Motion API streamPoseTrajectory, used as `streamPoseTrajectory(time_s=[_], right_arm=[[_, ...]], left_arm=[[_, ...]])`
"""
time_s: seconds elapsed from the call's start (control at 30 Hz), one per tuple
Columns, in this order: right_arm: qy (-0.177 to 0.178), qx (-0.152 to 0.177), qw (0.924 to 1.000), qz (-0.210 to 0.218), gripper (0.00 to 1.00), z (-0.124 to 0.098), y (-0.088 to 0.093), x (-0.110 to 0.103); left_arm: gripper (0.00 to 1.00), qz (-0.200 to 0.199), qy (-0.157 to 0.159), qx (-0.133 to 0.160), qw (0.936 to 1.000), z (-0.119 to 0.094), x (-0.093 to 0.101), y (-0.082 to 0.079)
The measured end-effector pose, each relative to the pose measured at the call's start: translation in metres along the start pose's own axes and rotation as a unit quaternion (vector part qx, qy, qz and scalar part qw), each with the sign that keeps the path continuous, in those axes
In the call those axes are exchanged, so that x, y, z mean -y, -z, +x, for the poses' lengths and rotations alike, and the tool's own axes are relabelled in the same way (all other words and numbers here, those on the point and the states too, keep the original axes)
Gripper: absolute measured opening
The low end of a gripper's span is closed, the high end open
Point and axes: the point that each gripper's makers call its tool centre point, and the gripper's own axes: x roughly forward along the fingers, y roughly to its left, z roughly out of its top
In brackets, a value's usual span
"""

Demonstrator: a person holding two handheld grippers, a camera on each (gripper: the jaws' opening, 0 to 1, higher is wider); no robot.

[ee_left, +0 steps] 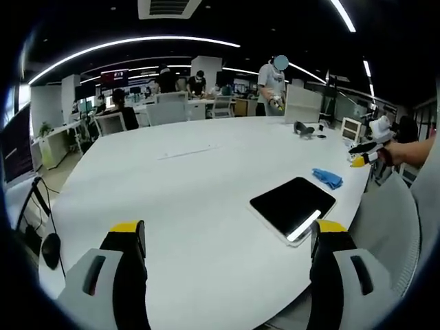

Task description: Wipe the mirror surface with the cleaning cloth until all visible marks leave the cleaned area.

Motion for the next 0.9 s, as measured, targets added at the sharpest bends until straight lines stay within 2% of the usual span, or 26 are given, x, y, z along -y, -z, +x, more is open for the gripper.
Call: streamPoseTrajectory(time_s=[0.1,0.23,0.4,0.5,0.83,0.9], right_arm=[[0.003,-0.003,1.0,0.002,0.73,0.009,-0.007,0.0],[-0.007,-0.003,0.9998,0.019,0.64,0.024,-0.011,-0.006],[-0.009,-0.039,0.9978,0.052,0.52,0.058,0.01,-0.011],[-0.009,-0.048,0.9968,0.063,0.45,0.07,0.017,-0.013],[0.007,-0.074,0.9953,0.063,0.21,0.092,0.032,-0.017],[0.007,-0.079,0.995,0.06,0.2,0.093,0.035,-0.019]], left_arm=[[0.99,-0.001,0.002,-0.004,1.0,0.002,0.004,0.003],[0.99,0.0,0.001,-0.003,1.0,0.001,0.007,0.003],[0.99,-0.011,-0.005,-0.001,0.9999,0.0,0.007,0.005],[0.99,-0.01,-0.004,-0.001,0.9999,-0.001,0.009,0.005],[0.99,-0.011,-0.003,-0.003,0.9999,-0.002,0.008,0.011],[0.99,-0.011,-0.003,-0.004,0.9999,-0.002,0.008,0.012]])
